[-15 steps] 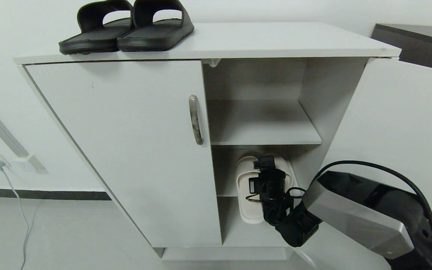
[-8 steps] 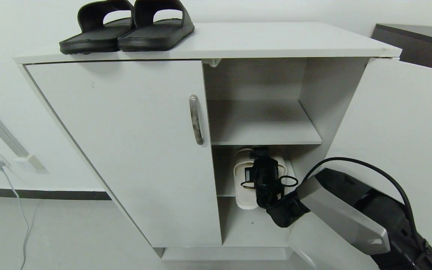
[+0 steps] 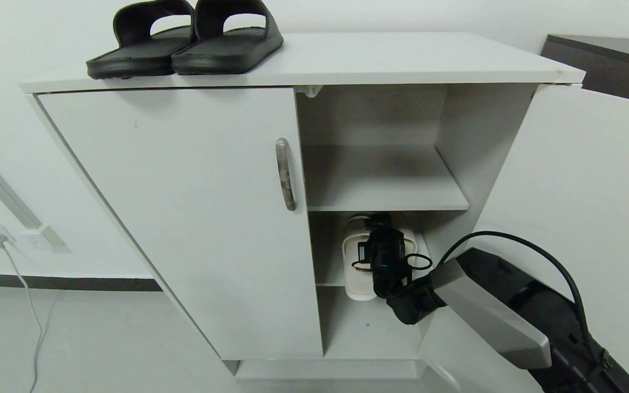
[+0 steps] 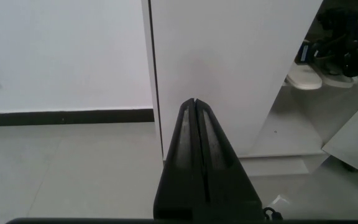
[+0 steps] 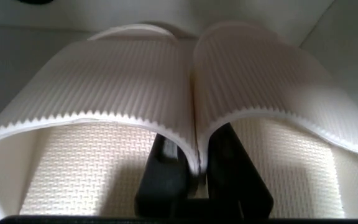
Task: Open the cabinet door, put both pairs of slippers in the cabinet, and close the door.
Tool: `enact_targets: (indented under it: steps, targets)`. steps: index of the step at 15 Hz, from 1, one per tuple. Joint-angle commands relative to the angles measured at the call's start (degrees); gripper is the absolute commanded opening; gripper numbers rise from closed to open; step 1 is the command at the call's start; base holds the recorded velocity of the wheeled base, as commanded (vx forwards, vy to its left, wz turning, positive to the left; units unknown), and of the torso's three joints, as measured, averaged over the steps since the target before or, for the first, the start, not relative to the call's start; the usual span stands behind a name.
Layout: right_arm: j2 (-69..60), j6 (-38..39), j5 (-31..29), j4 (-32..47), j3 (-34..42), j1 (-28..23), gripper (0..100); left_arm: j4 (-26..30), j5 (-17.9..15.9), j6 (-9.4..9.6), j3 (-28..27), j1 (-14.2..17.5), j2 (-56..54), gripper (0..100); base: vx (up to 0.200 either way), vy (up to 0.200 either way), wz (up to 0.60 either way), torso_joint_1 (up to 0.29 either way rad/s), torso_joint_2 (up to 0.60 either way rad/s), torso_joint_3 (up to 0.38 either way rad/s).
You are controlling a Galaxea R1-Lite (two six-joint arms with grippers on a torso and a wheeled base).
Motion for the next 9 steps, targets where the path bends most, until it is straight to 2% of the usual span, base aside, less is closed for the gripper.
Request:
enact_targets:
  steps: [1,2,3,6,9]
  targets:
    - [0.4,0.2,0.0,-0.1,0.0,-0.2,0,0.0,0.0,-0.07,0.0,0.0,0.1,0,0.0,0.0,0.0,0.0,0.0,0.0]
    - [0.4,0.2,0.0,0.0,0.0,-0.2,0,0.0,0.0,-0.07,0.0,0.1,0.1,0,0.0,0.0,0.0,0.0,0.0,0.0]
    - [0.4,0.3,0.0,0.0,0.0,-0.2,100,0.0,0.0,0.02,0.0,0.1,0.1,0,0.0,0.0,0.0,0.0,0.0,0.0]
    - [-0.2,0.3,-0.1,-0.1,1.7,-0.2,100,0.0,0.1,-0.07,0.0,0.1,0.0,0,0.0,0.0,0.0,0.0,0.0,0.0]
    - [-4.4,0.5,-0.1,-0.9,9.1,0.4,100,0.0,0.2,-0.07,0.0,0.1,0.0,0,0.0,0.0,0.0,0.0,0.0,0.0]
